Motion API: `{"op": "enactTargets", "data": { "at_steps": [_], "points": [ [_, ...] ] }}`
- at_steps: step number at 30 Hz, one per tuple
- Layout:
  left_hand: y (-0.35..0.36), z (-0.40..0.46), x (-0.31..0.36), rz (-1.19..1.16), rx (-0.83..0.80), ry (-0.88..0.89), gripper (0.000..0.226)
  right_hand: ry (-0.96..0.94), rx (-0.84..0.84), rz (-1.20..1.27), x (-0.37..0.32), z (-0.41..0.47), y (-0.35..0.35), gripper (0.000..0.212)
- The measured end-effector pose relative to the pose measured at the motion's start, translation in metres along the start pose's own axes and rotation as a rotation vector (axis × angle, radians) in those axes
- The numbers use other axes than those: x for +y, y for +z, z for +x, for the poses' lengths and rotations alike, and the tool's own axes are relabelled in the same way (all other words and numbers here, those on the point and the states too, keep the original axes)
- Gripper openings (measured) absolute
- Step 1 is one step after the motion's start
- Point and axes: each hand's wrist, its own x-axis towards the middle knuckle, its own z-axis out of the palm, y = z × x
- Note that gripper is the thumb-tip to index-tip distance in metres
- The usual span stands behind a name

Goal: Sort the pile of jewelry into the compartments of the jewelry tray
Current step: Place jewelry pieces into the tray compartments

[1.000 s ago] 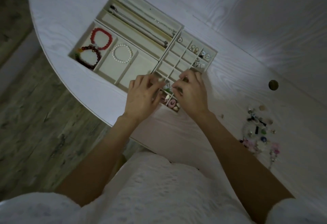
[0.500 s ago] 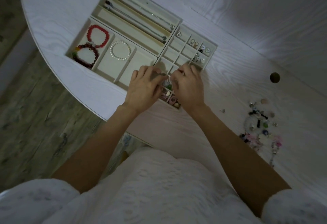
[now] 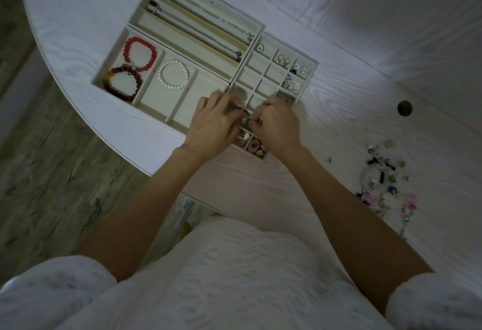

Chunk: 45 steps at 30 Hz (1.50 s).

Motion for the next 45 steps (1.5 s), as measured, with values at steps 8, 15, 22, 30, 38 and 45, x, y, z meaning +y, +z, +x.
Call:
{"op": "enactTargets", "data": {
  "at_steps": [8,15,22,30,38,45],
  "points": [
    [0.006,0.009,-0.003,-0.074,0.0,0.024,0.024,-0.164,0.067,-0.163,-0.003,0.003,-0.006,0.012],
    [0.003,0.027,-0.012,-0.068,-0.118,0.091,0.018,-0.041,0.033,0.153,0.005,-0.002,-0.006,0.014],
    [-0.004,0.023,-0.013,0.038,-0.08,0.167,0.032,-0.118,0.108,-0.074,-0.002,-0.005,0.004,0.013],
    [-0.005,0.02,-0.013,0.01,-0.134,0.179,0.036,-0.083,0.063,-0.034,0.002,-0.006,0.001,0.014],
    [-0.01,0.017,-0.013,0.118,-0.01,0.201,0.019,-0.073,-0.045,-0.137,-0.008,-0.001,-0.004,0.023],
    [-0.012,0.013,-0.014,0.066,-0.037,0.221,0.029,-0.079,-0.038,-0.112,0.0,0.001,0.004,0.027]
  ]
}}
